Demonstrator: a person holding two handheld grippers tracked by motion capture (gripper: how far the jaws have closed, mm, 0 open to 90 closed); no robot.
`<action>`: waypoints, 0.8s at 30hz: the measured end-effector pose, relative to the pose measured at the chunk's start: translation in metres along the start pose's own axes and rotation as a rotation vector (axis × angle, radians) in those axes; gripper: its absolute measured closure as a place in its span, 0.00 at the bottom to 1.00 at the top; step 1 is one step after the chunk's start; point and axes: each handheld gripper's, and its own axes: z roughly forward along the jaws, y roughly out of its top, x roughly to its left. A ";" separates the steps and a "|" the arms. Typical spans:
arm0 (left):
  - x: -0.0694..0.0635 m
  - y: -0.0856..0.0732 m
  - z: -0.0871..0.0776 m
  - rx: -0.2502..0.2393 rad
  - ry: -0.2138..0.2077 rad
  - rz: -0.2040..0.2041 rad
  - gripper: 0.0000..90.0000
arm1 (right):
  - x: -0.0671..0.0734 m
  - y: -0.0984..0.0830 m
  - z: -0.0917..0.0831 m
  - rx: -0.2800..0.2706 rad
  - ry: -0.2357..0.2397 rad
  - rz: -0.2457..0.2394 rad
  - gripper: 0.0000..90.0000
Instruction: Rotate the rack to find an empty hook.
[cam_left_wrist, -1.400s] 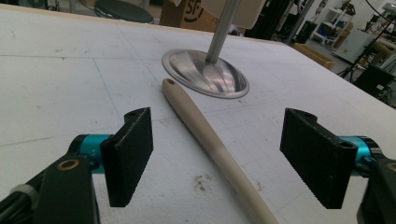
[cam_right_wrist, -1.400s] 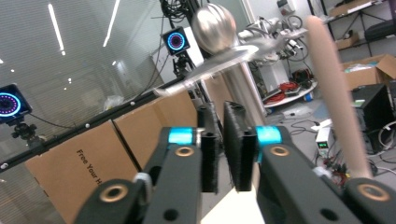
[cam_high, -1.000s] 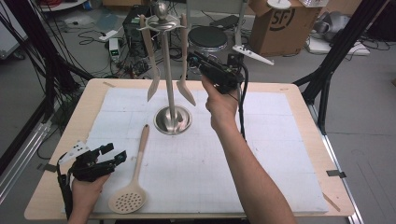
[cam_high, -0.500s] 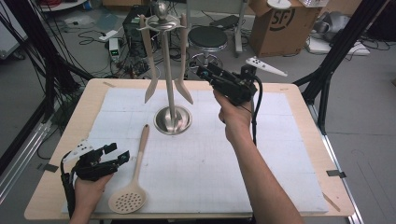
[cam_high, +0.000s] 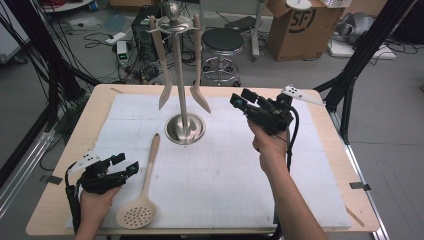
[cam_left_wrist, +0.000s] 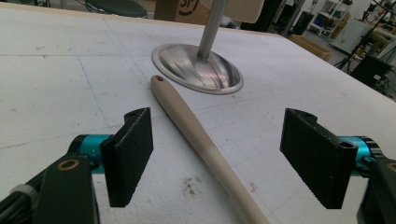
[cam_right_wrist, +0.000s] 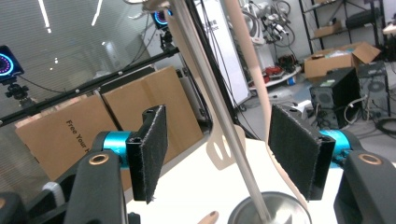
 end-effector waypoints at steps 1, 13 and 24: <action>0.000 0.000 0.000 0.005 0.000 0.002 0.29 | -0.001 -0.001 -0.002 -0.004 -0.005 0.005 0.41; -0.002 -0.001 0.003 0.011 -0.013 -0.002 0.29 | -0.009 -0.019 -0.031 0.033 -0.049 -0.043 0.31; -0.001 -0.001 0.004 0.007 -0.013 -0.018 0.29 | -0.018 -0.043 -0.061 0.023 -0.055 -0.055 0.23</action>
